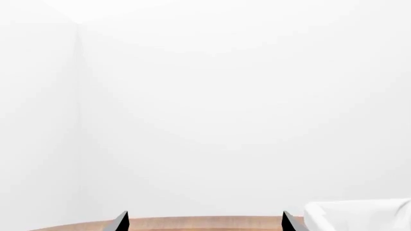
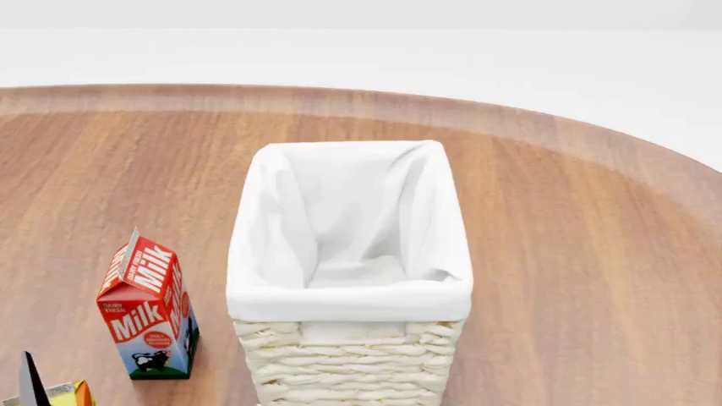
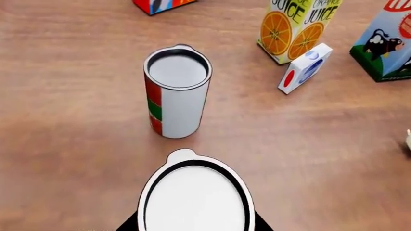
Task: Pick up the alphabet soup, and put it in the basket.
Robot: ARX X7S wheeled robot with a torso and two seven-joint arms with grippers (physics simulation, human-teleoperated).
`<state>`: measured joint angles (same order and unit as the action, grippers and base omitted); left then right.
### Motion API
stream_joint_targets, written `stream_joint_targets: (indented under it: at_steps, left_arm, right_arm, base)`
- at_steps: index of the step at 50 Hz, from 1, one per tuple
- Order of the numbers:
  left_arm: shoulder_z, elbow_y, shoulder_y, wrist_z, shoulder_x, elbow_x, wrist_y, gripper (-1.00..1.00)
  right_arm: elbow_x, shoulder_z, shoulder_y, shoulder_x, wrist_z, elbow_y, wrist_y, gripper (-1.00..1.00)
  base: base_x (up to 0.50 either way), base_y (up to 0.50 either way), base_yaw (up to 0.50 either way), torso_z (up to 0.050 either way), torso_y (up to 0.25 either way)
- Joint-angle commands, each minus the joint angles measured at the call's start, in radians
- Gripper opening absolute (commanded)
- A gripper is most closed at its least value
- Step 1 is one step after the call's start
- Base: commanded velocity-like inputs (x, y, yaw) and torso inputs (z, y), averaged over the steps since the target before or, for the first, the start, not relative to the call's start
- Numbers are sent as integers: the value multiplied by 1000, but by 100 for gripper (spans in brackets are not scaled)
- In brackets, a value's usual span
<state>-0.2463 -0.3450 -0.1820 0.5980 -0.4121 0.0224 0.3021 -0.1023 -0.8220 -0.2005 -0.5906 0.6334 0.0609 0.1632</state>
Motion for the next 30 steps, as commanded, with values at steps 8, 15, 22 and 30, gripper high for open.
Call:
stream_joint_targets:
  at_steps: [8, 15, 22, 30]
  left_arm:
    - [0, -5, -2, 5, -4, 1, -2, 100]
    - [0, -6, -3, 7, -6, 3, 1, 100]
    - [-1, -5, -2, 8, -7, 2, 2, 100]
    - [-4, -6, -1, 10, -7, 3, 1, 100]
  right_arm:
    - [1, 16, 6, 36, -31, -39, -59, -100]
    - [-58, 68, 31, 22, -58, 10, -97, -100]
    - [-108, 106, 62, -14, -71, 86, -118, -100]
    - [-220, 177, 87, -34, -79, 139, -167, -100]
  base:
    - [1, 2, 2, 0, 0]
    - [0, 0, 0, 0, 0]
    - [0, 0, 0, 0, 0]
    - [0, 0, 0, 0, 0]
